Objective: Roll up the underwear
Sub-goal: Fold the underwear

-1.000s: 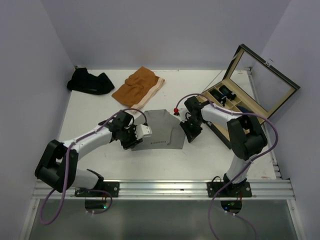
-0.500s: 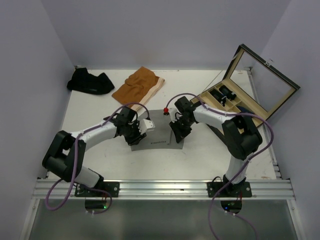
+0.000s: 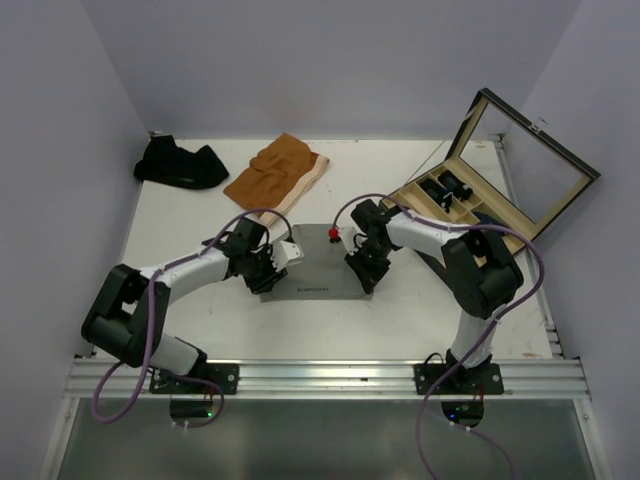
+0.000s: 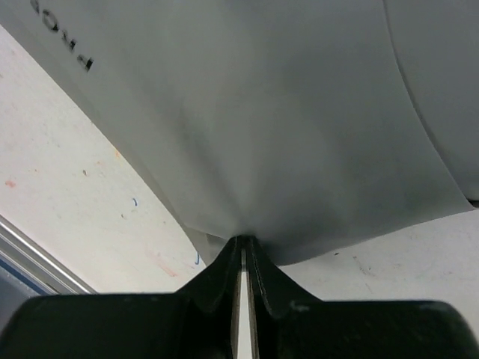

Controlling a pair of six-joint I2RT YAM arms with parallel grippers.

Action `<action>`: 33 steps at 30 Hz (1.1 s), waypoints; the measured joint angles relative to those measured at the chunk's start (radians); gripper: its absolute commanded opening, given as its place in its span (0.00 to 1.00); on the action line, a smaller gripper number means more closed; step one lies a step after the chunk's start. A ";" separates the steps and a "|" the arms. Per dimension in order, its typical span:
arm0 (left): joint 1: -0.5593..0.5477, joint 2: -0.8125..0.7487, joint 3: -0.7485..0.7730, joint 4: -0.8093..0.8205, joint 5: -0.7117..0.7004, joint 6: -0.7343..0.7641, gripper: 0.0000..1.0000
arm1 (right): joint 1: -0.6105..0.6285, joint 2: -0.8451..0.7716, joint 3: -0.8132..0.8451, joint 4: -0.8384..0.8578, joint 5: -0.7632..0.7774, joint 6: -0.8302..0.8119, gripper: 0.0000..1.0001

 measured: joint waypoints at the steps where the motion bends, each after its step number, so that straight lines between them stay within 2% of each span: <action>1: 0.001 -0.006 -0.005 -0.002 0.000 0.000 0.42 | 0.000 -0.006 -0.005 -0.006 0.002 -0.012 0.11; 8: 0.011 -0.052 -0.023 -0.045 0.010 0.018 0.46 | 0.000 -0.062 -0.027 -0.050 0.000 -0.079 0.14; 16: 0.013 -0.204 -0.007 -0.106 0.103 0.045 0.47 | 0.000 -0.120 -0.025 -0.062 -0.037 -0.085 0.17; 25: 0.035 -0.064 0.070 -0.090 0.106 -0.001 0.44 | 0.000 -0.057 0.003 -0.011 -0.050 -0.027 0.16; 29: 0.053 -0.026 0.064 -0.084 0.094 0.008 0.43 | -0.001 0.021 0.011 -0.027 -0.039 -0.027 0.16; 33: 0.057 -0.019 0.003 -0.080 0.062 0.033 0.43 | 0.000 0.026 0.019 -0.038 -0.033 -0.035 0.15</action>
